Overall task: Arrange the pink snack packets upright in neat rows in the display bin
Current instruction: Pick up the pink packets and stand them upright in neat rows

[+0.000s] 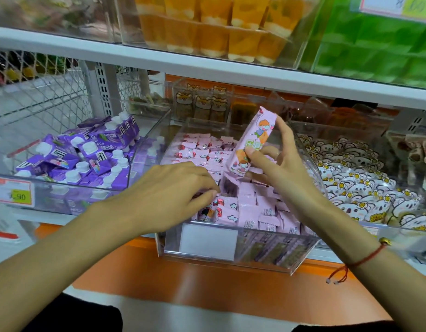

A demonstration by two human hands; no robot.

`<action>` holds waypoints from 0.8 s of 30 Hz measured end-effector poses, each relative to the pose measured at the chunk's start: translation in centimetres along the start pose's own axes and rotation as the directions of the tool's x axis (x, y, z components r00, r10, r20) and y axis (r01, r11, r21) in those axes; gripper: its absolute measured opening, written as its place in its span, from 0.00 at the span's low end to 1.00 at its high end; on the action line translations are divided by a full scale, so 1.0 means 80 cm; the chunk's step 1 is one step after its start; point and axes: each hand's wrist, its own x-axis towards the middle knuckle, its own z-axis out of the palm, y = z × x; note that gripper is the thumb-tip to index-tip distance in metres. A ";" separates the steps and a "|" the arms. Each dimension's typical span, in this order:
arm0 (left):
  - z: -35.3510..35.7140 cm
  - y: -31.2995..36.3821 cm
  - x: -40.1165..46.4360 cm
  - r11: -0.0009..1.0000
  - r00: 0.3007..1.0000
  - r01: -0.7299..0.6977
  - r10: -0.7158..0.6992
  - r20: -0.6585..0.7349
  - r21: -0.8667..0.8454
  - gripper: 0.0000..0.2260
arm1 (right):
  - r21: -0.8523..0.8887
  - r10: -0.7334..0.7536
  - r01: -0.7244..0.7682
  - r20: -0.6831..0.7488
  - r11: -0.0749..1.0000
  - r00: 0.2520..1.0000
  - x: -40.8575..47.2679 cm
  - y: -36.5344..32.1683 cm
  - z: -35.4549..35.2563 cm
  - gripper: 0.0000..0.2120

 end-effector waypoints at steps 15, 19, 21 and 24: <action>0.002 -0.004 0.002 0.999 0.999 0.023 -0.022 0.030 -0.042 0.14 | -0.852 0.041 0.301 0.351 0.429 0.935 -0.008 0.015 -0.012 0.11; 0.003 -0.005 0.003 0.997 1.000 0.029 -0.030 -0.010 -0.066 0.13 | -0.855 0.082 0.323 0.386 0.406 0.919 -0.003 0.013 -0.016 0.13; 0.004 -0.005 0.003 0.997 0.999 0.033 -0.034 -0.026 -0.070 0.12 | -0.842 0.018 0.323 0.367 0.432 0.930 -0.004 0.013 -0.017 0.13; 0.006 -0.005 0.003 0.997 0.999 0.025 -0.028 -0.034 -0.073 0.13 | -0.798 -0.046 0.334 0.361 0.503 0.932 -0.006 0.012 -0.017 0.13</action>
